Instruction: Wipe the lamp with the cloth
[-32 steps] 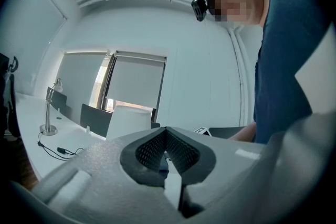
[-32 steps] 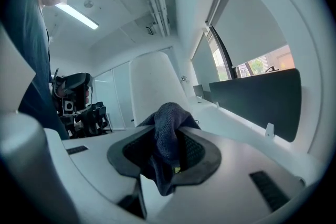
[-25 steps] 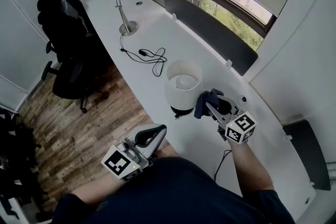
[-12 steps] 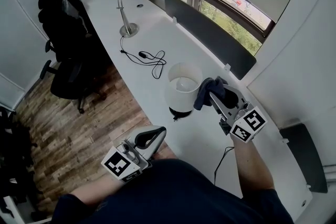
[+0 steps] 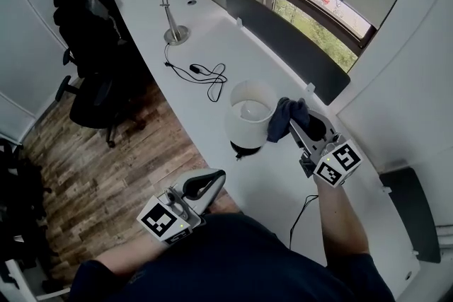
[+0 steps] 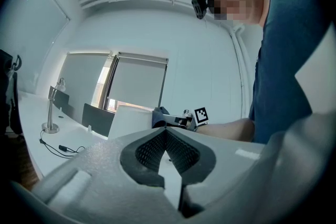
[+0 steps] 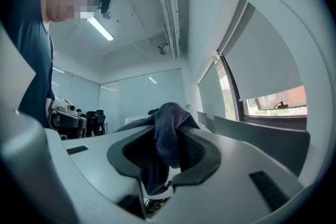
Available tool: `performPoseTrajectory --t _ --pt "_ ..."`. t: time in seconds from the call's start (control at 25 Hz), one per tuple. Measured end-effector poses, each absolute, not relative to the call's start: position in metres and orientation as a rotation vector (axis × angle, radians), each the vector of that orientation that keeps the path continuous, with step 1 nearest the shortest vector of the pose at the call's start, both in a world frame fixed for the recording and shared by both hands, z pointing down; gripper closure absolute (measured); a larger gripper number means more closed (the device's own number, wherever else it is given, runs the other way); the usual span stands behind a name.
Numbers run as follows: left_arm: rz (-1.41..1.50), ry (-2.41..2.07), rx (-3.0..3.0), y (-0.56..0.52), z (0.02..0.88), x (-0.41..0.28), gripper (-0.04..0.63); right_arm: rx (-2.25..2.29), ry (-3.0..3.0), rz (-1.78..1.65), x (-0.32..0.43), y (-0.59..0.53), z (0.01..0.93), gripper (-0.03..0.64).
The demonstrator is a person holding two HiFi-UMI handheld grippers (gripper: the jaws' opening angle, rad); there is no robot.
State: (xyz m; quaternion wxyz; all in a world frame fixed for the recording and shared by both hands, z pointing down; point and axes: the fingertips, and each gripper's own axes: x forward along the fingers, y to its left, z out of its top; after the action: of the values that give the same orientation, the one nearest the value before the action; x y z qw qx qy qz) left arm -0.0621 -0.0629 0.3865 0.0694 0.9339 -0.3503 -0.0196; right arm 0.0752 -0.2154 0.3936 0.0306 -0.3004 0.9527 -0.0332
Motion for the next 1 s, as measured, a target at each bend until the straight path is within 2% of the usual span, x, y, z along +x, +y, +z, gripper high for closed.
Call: performPoseTrajectory --t 0.36,1.0 --pt "-0.088 -1.038 2.808 -0.072 0.388 -0.058 0.589 -1.035 2.98 -0.306 0.083 -0.231 0.471 0.5" --pt "0.039 -1.024 2.758 -0.09 0.41 -0.054 0.589 -1.105 3.095 -0.401 0.089 -0.256 0.543 0.5"
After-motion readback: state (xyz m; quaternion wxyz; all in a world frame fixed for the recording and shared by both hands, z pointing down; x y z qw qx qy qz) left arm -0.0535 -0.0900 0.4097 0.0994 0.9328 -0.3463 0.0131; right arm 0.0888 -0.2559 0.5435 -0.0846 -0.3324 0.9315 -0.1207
